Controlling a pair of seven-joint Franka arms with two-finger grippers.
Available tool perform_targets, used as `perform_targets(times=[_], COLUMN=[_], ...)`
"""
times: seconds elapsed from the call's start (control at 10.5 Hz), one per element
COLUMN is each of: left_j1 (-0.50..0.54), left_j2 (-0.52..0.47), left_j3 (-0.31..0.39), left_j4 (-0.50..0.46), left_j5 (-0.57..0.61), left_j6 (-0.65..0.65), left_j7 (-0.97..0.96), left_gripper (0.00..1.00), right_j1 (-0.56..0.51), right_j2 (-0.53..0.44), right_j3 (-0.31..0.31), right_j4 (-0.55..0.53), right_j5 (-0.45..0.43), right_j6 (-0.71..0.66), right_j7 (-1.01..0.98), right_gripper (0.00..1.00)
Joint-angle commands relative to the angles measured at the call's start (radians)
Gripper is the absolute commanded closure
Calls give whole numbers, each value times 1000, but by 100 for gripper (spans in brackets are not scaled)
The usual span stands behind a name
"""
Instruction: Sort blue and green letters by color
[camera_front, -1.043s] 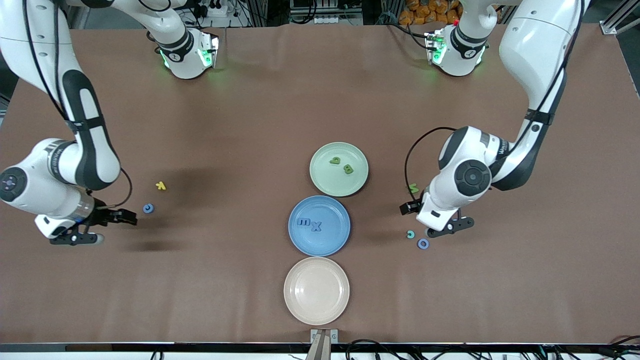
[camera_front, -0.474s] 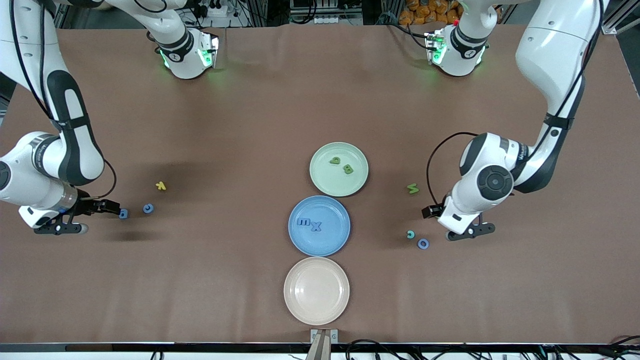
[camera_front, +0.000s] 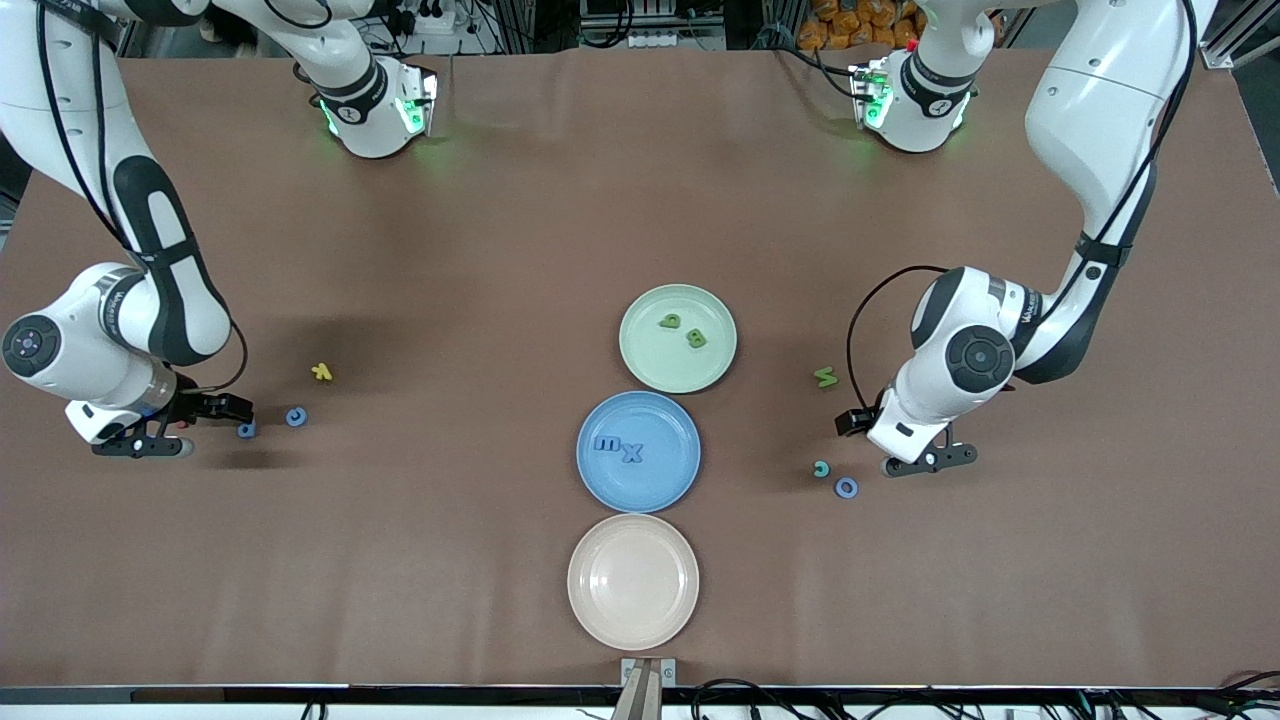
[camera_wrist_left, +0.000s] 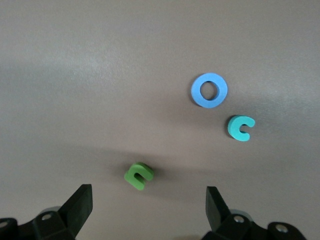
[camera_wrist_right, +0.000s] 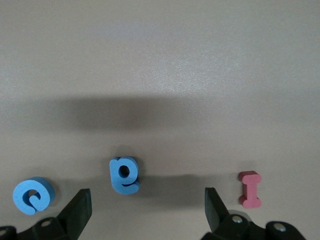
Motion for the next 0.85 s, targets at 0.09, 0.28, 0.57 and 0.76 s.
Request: perform_targets(times=[0.09,0.28,0.57,0.76], left_j1=[17,18,11,20], left_j2=[24,31,58,66], left_j3=[-6,-8,-8,-8], left_j4=[0,3,1,-3], left_j5=[66,66,66,66], left_j6=[26,38,71,75], left_j7=[207,327,491,581], left_gripper=[0,0,0,0], right_j1=[7,9,9,7], right_j2=[28,42,48,45], right_j3=[15,16,15,16], right_j4=[-10,-13,-18,-16], right_j5=[58,58,56,58], right_j6=[74,94,102,94], right_j7=[1,1,-23,-20], right_gripper=[0,0,94,100])
